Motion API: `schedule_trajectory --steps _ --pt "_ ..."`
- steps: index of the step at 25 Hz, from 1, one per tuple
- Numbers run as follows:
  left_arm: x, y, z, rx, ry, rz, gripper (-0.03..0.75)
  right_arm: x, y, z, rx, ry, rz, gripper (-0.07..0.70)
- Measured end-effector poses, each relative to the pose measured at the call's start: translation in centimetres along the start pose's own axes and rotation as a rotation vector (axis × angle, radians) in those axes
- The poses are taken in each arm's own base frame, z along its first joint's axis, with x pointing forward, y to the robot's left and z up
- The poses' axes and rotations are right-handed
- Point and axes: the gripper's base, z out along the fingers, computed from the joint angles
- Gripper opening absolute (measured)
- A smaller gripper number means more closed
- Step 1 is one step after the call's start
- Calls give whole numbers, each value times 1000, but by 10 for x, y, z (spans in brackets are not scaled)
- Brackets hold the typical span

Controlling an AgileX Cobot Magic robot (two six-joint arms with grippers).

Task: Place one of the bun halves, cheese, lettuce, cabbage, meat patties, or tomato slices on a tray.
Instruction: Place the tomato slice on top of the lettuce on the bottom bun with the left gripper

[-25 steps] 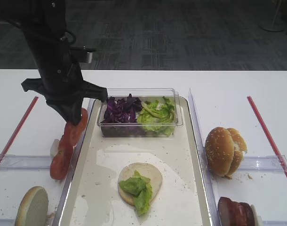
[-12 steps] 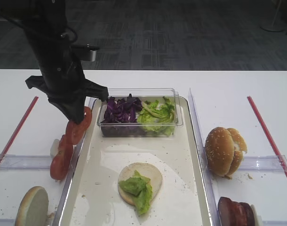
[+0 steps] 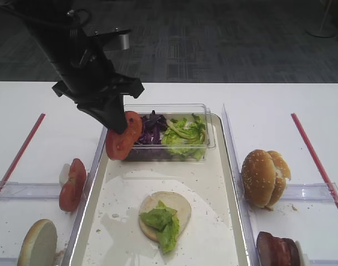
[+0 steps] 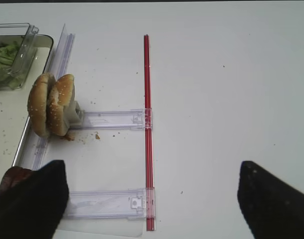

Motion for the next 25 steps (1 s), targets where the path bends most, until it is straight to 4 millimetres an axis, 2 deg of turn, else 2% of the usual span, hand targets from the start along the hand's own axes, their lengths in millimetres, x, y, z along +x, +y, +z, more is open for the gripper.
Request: schedule_trajectory --steps 12,25 --pt "-4 -25 -9 257 -75 47 27 0 0 0 0 0 0 697" --pt "-6 -34 -11 356 -111 77 27 0 0 0 0 0 0 697"
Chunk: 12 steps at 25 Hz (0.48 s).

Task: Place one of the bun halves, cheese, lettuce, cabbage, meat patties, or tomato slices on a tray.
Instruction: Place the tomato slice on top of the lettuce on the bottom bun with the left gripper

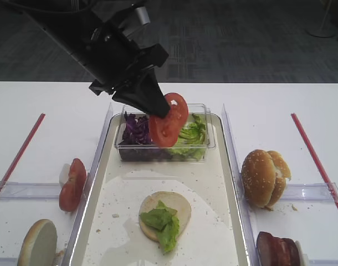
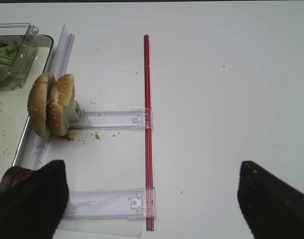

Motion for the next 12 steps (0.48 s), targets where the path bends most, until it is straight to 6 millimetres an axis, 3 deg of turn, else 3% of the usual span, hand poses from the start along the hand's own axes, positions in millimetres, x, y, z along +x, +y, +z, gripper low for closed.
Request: schedule_trajectory --steps 6,12 --pt "1 0 2 22 1 -11 27 0 0 0 0 0 0 697" --pt "20 10 22 76 59 -61 26 0 0 0 0 0 0 697"
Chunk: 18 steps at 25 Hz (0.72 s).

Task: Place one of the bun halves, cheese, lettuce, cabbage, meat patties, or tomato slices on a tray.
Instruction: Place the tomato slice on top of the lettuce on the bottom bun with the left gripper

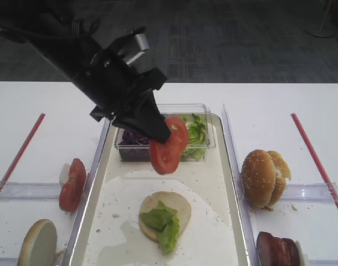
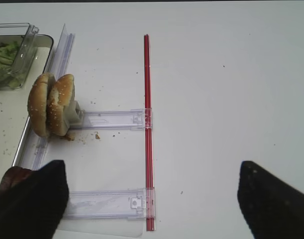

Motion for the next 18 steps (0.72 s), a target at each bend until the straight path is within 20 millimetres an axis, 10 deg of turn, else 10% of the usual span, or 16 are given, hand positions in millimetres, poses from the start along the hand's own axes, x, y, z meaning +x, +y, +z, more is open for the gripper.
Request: schedule_trajectory --steps 18 --pt "50 27 44 202 47 -86 25 0 0 0 0 0 0 697"
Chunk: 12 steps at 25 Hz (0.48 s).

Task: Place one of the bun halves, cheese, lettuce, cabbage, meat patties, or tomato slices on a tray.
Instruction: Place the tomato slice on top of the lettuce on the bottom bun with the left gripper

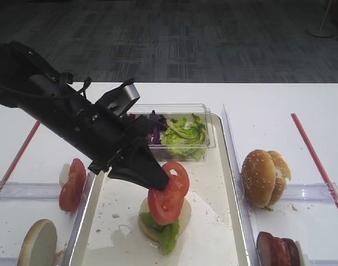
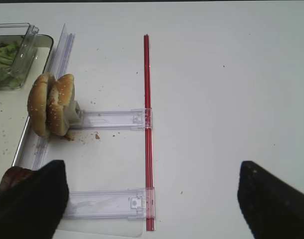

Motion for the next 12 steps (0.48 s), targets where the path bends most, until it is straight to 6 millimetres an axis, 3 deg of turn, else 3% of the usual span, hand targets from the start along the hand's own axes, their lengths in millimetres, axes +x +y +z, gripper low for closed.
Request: schedule_trajectory --steps 12 --pt "-1 4 -9 9 -46 -31 24 0 0 0 0 0 0 697"
